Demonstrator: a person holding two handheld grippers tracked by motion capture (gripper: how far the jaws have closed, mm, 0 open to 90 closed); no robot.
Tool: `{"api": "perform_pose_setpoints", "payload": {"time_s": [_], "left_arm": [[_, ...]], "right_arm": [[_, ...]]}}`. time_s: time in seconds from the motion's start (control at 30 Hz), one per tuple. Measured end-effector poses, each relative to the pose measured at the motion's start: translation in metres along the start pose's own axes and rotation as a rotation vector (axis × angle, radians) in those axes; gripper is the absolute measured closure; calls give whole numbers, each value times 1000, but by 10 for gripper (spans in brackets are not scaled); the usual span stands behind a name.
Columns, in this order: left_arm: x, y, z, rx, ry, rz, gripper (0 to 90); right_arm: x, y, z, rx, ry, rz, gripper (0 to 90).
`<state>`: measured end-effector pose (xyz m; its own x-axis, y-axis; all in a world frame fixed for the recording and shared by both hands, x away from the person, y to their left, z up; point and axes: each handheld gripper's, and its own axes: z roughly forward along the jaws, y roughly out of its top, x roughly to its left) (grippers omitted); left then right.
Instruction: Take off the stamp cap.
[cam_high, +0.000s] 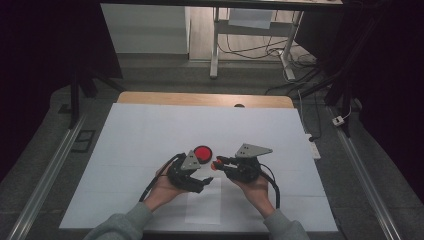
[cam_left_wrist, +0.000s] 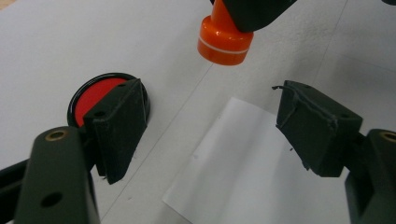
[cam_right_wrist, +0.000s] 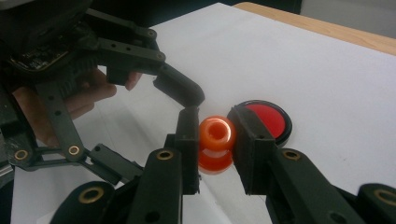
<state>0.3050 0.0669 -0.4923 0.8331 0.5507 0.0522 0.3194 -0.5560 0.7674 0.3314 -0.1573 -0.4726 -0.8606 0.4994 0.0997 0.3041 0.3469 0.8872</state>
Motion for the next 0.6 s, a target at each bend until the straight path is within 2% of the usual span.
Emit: {"api": "perform_pose_setpoints", "payload": {"time_s": [0.4, 0.6], "left_arm": [[-3, 7, 9, 4, -12, 17, 290], [-4, 11, 12, 1, -17, 36, 359]], "right_arm": [[1, 0, 1, 1, 5, 2, 718], [1, 0, 1, 5, 5, 0, 718]]}}
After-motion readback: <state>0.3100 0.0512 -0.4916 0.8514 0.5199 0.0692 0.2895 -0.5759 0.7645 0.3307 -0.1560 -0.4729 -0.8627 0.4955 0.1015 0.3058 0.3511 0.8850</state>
